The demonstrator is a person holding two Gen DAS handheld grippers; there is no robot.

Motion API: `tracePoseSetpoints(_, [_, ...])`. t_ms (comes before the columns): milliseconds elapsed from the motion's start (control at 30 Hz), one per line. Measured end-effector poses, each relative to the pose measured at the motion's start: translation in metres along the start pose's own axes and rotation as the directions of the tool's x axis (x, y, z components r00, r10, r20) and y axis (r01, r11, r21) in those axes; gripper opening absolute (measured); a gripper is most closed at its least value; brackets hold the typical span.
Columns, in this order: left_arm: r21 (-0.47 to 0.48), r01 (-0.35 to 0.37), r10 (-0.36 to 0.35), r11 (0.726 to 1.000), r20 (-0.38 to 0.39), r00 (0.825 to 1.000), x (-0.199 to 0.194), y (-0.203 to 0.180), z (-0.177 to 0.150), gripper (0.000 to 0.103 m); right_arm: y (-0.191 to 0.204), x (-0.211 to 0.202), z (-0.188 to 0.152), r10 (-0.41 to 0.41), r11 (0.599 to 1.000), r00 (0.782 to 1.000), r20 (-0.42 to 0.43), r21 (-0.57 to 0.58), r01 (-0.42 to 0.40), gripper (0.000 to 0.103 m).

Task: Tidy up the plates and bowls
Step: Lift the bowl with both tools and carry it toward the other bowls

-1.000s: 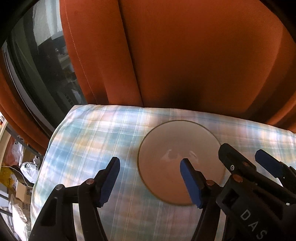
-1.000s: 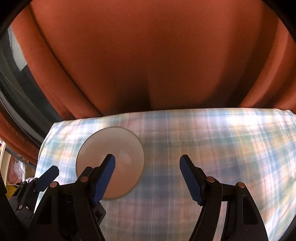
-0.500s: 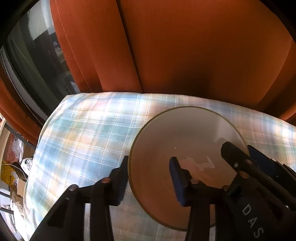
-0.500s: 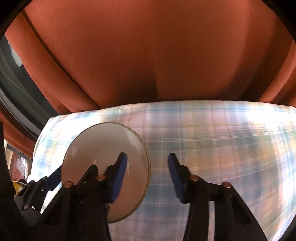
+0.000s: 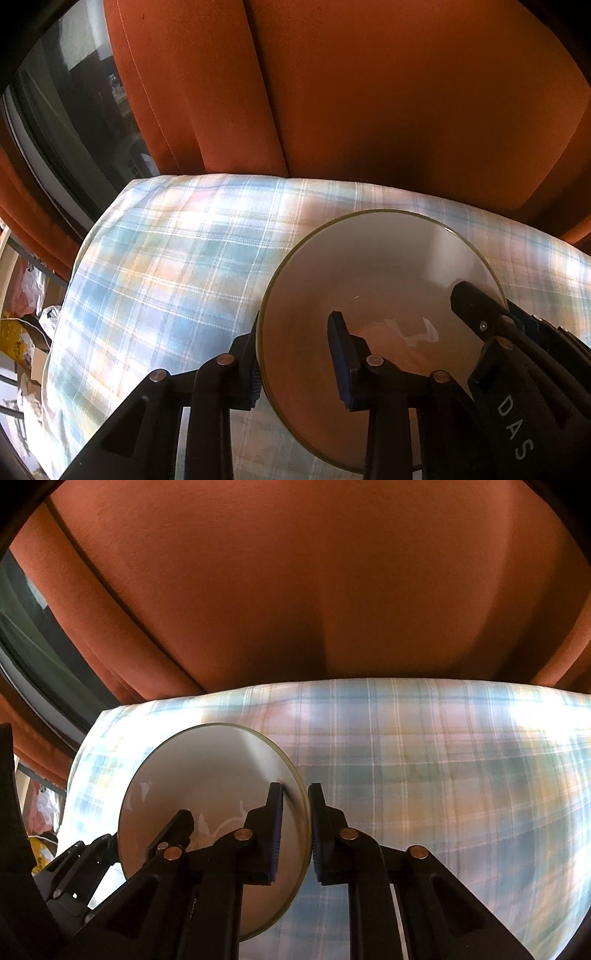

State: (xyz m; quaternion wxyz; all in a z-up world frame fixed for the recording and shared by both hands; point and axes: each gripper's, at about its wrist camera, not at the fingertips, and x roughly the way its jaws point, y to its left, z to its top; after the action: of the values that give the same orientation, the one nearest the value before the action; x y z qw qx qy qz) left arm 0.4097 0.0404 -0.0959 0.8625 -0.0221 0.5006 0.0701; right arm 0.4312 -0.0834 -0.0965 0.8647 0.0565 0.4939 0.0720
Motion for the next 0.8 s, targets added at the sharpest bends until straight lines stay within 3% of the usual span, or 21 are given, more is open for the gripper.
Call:
tracePoseSetpoints(333, [0.042, 0.019, -0.019, 0.999, 0.006, 1.000, -0.023, -0.012, -0.010, 0.031, -0.005, -0.017, -0.005, -0.017, 1.000, 1.000, -0.018, 0.013, 0.017, 0.017])
tracePoseSetpoints(800, [0.073, 0.095, -0.099, 0.993, 0.051, 0.994, -0.084, -0.001, -0.027, 0.031, -0.007, -0.081, -0.020, -0.078, 0.995, 0.997, 0.026, 0.061, 0.077, 0.017])
